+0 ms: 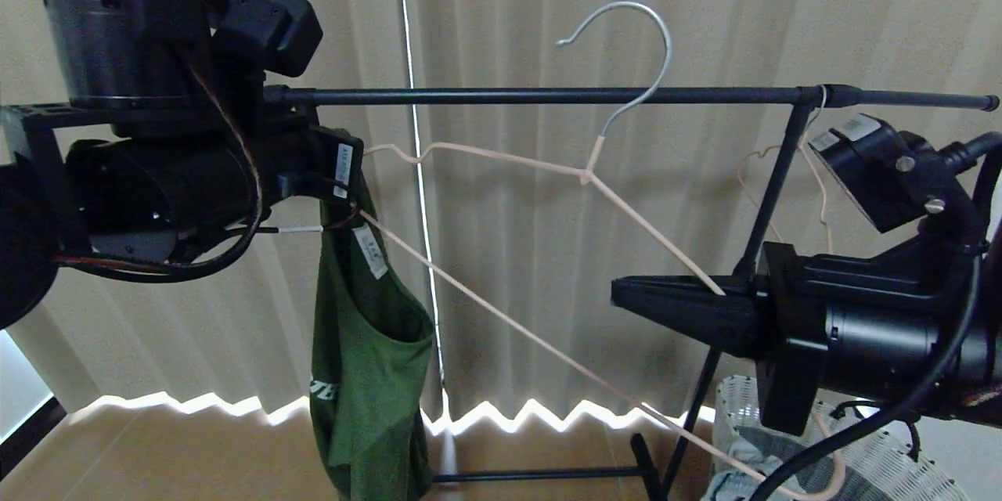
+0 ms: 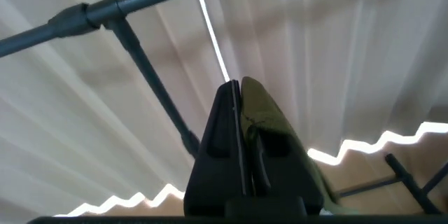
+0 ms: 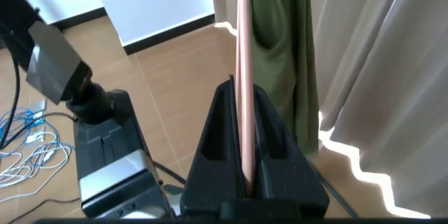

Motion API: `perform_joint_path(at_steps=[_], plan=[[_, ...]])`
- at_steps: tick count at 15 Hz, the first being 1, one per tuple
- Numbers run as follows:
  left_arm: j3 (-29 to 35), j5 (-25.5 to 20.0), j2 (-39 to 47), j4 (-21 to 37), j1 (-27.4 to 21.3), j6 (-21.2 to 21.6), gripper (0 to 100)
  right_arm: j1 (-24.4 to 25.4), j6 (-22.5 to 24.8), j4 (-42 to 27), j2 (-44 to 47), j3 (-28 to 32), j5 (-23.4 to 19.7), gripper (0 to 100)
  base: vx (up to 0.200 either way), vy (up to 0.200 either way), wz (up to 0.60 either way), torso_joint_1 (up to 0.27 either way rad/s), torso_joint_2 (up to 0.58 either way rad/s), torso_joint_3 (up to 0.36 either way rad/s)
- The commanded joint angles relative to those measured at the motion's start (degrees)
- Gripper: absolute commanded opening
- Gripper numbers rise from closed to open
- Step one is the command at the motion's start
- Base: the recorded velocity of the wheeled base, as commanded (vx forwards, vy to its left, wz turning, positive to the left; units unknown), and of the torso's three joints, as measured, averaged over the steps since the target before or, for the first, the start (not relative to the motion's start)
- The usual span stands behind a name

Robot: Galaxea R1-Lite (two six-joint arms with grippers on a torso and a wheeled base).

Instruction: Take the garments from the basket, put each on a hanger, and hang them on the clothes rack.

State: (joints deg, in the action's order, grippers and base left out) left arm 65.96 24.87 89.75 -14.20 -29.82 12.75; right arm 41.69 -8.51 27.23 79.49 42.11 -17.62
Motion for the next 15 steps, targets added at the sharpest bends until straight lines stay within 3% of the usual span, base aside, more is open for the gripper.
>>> perform_joint_path(at_steps=[1, 6, 10, 15], plan=[[-0.05, 0.53, -0.19, -0.04, -0.33, -0.01, 0, -0.12, -0.37, 2.21, 3.47, 0.26, 1.88, 0, 0.000, 0.000, 0.00, 0.000, 0.00, 0.000], [-0.22, 0.88, -0.27, -0.04, -2.09, -0.10, 0, -0.03, -1.42, 3.35, 4.79, 1.05, 1.97, 0, 0.000, 0.000, 0.00, 0.000, 0.00, 0.000], [-1.19, 4.57, -1.68, -0.04, -4.20, -0.10, 0, -0.03, -1.69, 3.35, 9.10, 4.65, 2.15, 0, 0.000, 0.000, 0.00, 0.000, 0.00, 0.000], [-3.47, 4.57, -5.37, 1.28, -7.80, -0.01, 0, 0.23, -2.13, 3.44, 14.81, 9.13, 3.38, 0, 0.000, 0.000, 0.00, 0.000, 0.00, 0.000]])
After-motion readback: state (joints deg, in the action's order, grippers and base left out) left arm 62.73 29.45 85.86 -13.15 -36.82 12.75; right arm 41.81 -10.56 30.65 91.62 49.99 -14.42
